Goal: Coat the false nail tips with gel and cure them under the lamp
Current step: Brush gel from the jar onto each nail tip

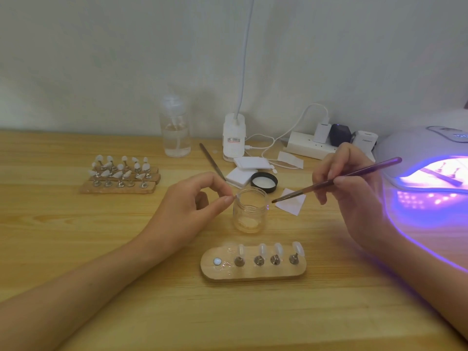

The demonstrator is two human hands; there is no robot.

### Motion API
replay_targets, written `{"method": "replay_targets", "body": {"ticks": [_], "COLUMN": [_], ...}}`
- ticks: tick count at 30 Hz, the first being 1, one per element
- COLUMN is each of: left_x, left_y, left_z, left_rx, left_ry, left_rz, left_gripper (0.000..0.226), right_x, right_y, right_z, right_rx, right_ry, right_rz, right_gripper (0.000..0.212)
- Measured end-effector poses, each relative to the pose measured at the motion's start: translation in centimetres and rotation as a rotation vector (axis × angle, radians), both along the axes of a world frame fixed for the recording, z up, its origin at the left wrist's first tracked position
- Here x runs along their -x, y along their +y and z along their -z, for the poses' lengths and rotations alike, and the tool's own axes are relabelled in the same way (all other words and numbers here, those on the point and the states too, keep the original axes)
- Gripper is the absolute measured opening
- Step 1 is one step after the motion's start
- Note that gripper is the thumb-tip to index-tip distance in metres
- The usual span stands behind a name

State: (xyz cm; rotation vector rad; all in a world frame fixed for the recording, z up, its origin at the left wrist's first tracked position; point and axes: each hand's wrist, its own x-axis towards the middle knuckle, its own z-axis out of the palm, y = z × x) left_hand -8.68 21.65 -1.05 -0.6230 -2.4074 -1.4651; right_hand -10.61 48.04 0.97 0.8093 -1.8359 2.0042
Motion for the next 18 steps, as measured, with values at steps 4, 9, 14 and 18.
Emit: {"method": "replay_targets", "body": {"ticks": [4, 9, 14, 18], "left_x": [0.0, 0.2, 0.2, 0.2], "left_y": [0.0, 0.0, 0.0, 0.0], "left_z": [-0.1, 0.0, 0.0, -0.1], "left_rx": [0.056, 0.031, 0.028, 0.033], "left_ry": [0.058, 0.064, 0.070, 0.079], "left_rz": [0.005, 0.013, 0.009, 0.008], "left_gripper": [0.014, 0.019, 0.020, 0.018], "right_x": [-0.3, -0.5, -0.3, -0.5], "right_y": [-1.4, -2.9, -3.0, -3.1], "right_z": [0.4, 1.6, 1.6, 1.5], "right_rx": [0.145, 0.137, 0.134, 0.081], "right_ry": [-0.179, -0.367, -0.403, -0.385], "right_rz": [-0.027, -0.071, -0.091, -0.079], "right_gripper": [0.026, 0.021, 0.019, 0.018]}}
